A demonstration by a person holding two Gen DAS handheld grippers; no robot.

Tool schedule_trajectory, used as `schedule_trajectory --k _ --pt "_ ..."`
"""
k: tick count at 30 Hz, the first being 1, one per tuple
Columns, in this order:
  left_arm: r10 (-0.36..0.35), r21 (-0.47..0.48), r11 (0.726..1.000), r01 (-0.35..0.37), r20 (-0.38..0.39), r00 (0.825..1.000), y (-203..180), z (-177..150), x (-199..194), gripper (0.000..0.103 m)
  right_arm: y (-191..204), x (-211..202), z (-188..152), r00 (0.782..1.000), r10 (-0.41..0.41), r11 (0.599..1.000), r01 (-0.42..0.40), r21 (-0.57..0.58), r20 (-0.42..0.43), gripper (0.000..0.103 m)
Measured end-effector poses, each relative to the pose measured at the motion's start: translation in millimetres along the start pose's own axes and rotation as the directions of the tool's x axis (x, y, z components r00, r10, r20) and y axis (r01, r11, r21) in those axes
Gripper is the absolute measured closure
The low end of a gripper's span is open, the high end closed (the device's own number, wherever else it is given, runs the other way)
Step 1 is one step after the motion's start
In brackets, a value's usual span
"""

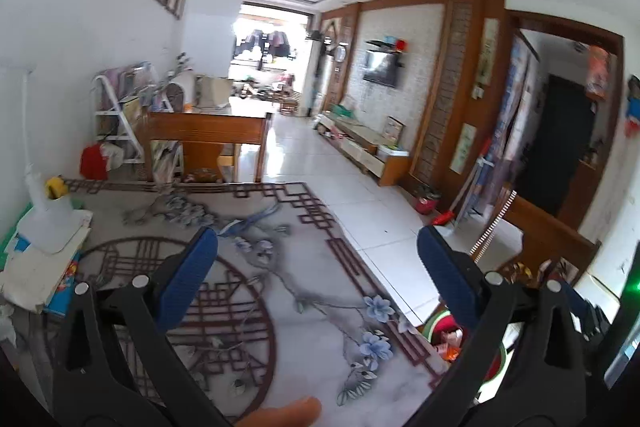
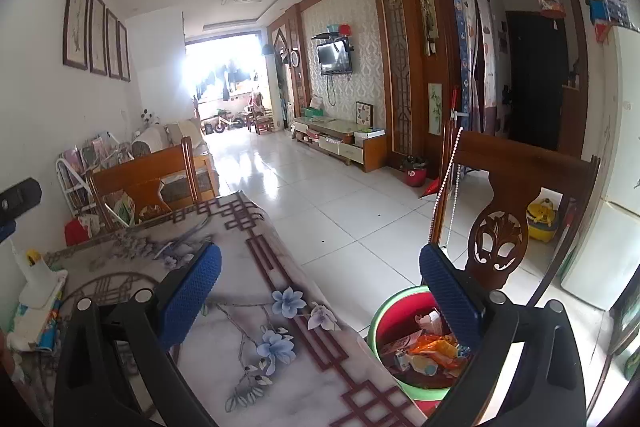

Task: Collect trash

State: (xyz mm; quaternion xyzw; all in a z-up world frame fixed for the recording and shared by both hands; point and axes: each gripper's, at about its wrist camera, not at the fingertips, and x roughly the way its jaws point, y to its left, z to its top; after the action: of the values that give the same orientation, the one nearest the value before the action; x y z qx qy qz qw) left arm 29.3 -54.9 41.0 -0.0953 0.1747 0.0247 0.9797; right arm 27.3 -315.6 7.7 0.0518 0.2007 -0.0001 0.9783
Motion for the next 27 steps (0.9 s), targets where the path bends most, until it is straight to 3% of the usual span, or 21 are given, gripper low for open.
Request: schedule_trajectory --k 8,13,27 --pt "0.031 -0.034 0.999 -0.032 -0.024 0.999 15.9 2.1 -4.7 0.005 9.2 -4.9 -8.3 0.999 0.016 1.000 -0.017 -0.008 -0.027 0.007" --pt "0.001 -0.038 0.999 -0.003 -0.050 0.999 19.5 0.7 -5.3 0.005 12.6 -3.9 -10.6 0.999 0.020 1.000 -0.020 0.005 -0.044 0.007" --pt "0.014 -0.040 0.999 -0.016 -0.067 0.998 24.4 -2.9 -4.2 0.005 24.7 -1.8 -19.2 0.993 0.062 0.998 -0.063 -0.011 -0.105 0.007"
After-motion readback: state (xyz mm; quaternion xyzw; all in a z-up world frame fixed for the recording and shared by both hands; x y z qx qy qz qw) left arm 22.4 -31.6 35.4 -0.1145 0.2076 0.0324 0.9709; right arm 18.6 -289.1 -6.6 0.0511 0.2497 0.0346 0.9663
